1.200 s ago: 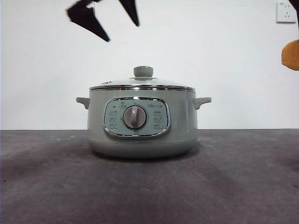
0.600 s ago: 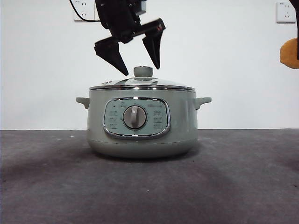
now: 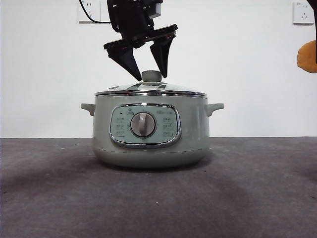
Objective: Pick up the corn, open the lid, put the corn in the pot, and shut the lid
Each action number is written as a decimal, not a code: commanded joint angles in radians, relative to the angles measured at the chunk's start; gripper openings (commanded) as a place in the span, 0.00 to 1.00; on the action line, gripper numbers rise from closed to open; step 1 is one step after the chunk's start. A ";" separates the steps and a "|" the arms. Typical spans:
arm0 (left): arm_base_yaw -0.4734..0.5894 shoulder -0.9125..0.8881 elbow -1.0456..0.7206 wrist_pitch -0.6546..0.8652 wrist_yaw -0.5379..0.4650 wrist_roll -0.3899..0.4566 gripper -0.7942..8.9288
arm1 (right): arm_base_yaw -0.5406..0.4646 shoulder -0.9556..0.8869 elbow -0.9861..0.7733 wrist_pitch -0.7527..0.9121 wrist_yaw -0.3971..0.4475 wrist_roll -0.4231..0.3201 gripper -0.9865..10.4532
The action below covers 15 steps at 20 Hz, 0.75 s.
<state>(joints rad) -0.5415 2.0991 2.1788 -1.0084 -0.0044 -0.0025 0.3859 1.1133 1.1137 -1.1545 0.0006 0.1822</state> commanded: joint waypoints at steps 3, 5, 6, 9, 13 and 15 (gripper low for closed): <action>0.000 0.034 0.000 0.014 0.015 0.004 0.26 | 0.000 0.001 0.002 0.001 0.000 -0.010 0.08; 0.000 0.039 0.000 0.022 0.014 0.004 0.15 | 0.000 0.001 0.002 -0.001 0.000 -0.010 0.08; 0.000 0.040 0.000 0.029 0.014 0.005 0.10 | 0.000 0.001 0.002 -0.003 0.000 -0.010 0.08; 0.000 0.040 0.000 0.053 0.014 0.007 0.07 | 0.000 0.001 0.002 -0.005 0.000 -0.010 0.08; 0.000 0.039 0.000 0.057 0.012 0.008 0.07 | 0.000 0.001 0.002 0.005 0.000 -0.010 0.08; 0.000 0.036 0.002 0.057 0.012 0.012 0.07 | 0.000 0.001 0.002 0.007 0.000 -0.010 0.08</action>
<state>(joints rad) -0.5407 2.1056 2.1807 -0.9874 0.0063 0.0006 0.3859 1.1130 1.1137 -1.1522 0.0006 0.1825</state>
